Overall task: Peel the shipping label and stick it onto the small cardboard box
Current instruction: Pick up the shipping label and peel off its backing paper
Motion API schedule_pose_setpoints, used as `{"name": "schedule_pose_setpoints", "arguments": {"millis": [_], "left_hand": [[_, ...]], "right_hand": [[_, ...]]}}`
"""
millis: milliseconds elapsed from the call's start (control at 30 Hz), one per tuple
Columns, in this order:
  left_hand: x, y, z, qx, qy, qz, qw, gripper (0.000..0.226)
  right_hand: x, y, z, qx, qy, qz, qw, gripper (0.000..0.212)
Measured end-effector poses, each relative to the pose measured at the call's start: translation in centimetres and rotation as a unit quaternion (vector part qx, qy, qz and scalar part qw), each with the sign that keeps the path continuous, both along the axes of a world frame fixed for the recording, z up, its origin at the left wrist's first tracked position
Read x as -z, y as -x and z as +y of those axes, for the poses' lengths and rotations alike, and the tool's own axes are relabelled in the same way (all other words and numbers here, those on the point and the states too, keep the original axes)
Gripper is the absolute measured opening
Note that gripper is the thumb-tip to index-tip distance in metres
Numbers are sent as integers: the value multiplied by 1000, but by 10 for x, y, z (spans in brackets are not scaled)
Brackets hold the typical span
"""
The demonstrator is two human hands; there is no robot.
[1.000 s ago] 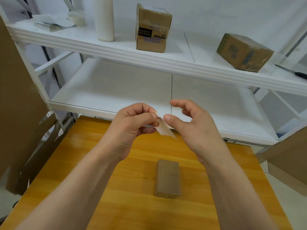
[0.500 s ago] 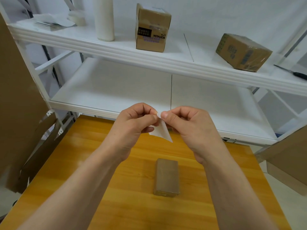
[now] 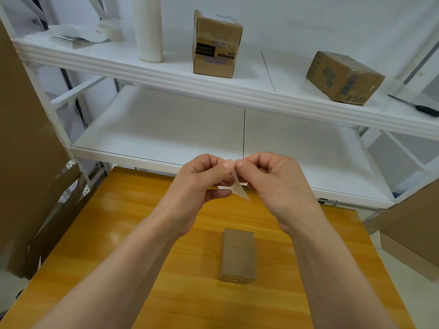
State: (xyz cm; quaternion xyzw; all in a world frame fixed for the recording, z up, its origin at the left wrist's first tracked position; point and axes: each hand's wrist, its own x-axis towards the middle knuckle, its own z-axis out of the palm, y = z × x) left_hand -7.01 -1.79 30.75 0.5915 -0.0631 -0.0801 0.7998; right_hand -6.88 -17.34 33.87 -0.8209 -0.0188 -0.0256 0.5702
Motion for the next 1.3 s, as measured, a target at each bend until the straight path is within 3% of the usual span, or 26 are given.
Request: {"name": "schedule_pose_setpoints", "arguments": {"millis": [67,200,500,767,900,1133,1300], "left_hand": [[1,0,-1,-6,2,11,1000,28],[4,0,-2,-26,4,25,999,13],[4,0,-1,-82,-23,2,996,3],[1,-1,-4,-101,-52,-31,993,20],[0,-1,-7,-108,-47,-25,993,6],[-1,-5,-7,-141,-58,-22,988,18],[-4,-11,0,-155,-31,-14,987,18]], "right_hand": [[0,1,1,1,11,-2,1000,13],[1,0,2,4,20,-6,1000,10],[1,0,4,40,-14,9,999,15],[1,-3,7,59,-54,14,997,11],[0,-4,8,61,-77,17,995,10],[3,-6,9,48,-95,29,994,12],[4,-4,7,15,-46,36,998,13]]}}
